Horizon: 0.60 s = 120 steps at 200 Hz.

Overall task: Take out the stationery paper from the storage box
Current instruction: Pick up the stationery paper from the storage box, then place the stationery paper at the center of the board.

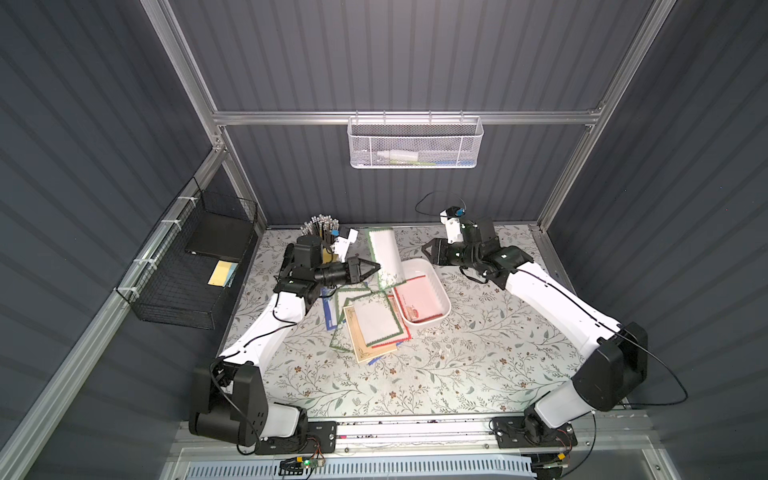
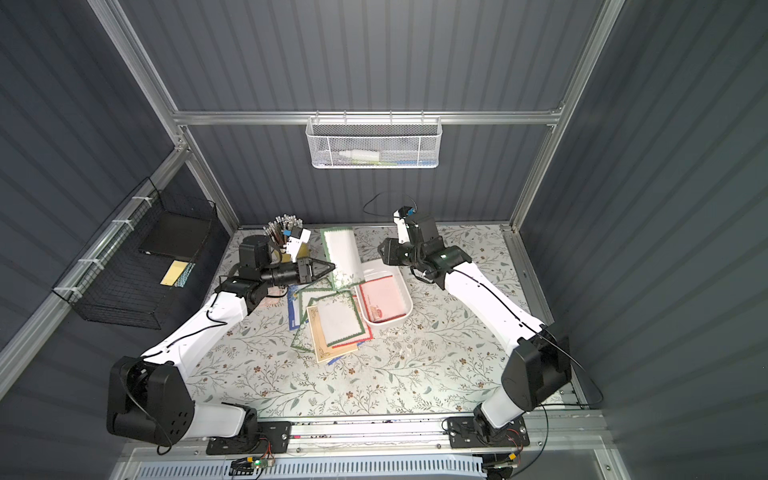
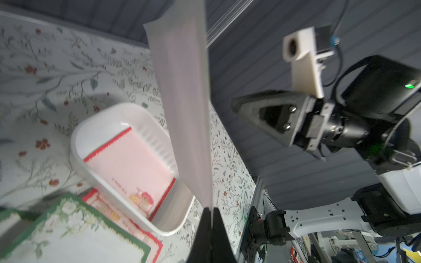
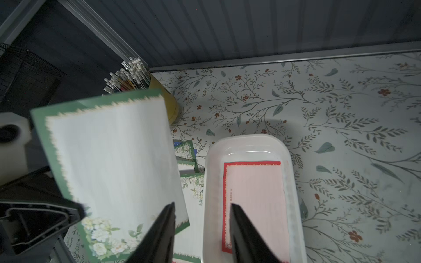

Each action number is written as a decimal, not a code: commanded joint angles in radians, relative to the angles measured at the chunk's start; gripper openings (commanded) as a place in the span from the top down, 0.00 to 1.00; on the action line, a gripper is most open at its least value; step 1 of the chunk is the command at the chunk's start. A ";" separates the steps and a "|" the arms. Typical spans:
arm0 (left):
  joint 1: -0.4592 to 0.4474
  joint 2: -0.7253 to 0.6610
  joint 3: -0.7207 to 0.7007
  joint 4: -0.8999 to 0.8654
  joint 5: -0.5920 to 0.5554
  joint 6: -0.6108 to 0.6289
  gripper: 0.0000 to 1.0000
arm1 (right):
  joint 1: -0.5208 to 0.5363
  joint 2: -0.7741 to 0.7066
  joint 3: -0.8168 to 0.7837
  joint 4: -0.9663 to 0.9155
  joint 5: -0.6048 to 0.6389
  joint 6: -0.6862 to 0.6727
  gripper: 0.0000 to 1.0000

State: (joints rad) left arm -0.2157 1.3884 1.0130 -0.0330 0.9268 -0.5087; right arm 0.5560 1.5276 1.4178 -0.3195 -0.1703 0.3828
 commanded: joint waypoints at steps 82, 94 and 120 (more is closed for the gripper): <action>0.001 -0.131 -0.034 -0.198 -0.056 0.091 1.00 | -0.073 -0.094 -0.106 0.207 -0.252 0.068 1.00; 0.004 -0.144 -0.029 -0.247 -0.113 0.089 1.00 | -0.073 -0.068 -0.100 0.163 -0.265 0.059 1.00; 0.025 -0.125 -0.029 -0.393 -0.196 0.162 1.00 | -0.072 -0.038 -0.117 0.132 -0.281 0.052 0.82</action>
State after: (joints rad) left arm -0.2100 1.2644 0.9890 -0.2596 0.8249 -0.4335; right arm 0.4801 1.4738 1.2964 -0.1066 -0.4122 0.4706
